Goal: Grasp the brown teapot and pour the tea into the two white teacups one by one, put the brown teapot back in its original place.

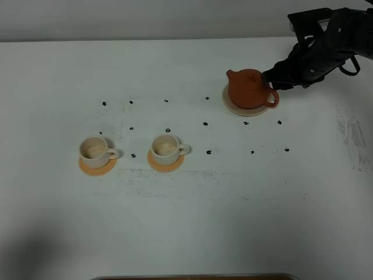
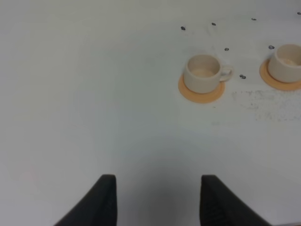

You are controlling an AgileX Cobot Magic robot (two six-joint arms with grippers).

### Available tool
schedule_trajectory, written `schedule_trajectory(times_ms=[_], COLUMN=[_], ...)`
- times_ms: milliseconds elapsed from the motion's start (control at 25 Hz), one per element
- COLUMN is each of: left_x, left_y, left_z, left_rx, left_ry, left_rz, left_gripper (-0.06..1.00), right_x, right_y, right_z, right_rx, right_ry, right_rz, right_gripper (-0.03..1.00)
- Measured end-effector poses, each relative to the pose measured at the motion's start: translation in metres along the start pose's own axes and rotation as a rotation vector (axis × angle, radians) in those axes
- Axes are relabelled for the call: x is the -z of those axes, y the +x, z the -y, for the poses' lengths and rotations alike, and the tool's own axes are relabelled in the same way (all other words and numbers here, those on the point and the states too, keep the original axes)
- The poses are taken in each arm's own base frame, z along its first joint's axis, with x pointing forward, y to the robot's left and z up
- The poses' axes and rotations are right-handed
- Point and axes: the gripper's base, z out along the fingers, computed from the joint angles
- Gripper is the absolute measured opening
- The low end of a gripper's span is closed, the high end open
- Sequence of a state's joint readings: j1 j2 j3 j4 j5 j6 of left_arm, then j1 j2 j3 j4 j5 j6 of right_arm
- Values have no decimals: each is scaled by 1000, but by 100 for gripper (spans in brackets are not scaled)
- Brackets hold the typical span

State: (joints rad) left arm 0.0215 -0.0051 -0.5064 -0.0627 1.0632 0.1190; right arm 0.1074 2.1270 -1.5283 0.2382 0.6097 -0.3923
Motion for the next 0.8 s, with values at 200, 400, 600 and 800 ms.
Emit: schedule_trajectory(times_ms=[200, 400, 600, 800], left_x=[0, 0, 0, 0], left_y=[0, 0, 0, 0], left_z=[0, 0, 0, 0], left_rx=[0, 0, 0, 0], left_ry=[0, 0, 0, 0], left_rz=[0, 0, 0, 0], left_gripper=[43, 43, 43, 43], right_x=[0, 0, 2, 12], right_y=[2, 2, 0, -10], right_z=[-3, -4, -4, -2], right_rx=[7, 10, 17, 58], right_ry=[-25, -41, -45, -28], right_rz=[-23, -26, -28, -22], right_gripper=[46, 46, 46, 46])
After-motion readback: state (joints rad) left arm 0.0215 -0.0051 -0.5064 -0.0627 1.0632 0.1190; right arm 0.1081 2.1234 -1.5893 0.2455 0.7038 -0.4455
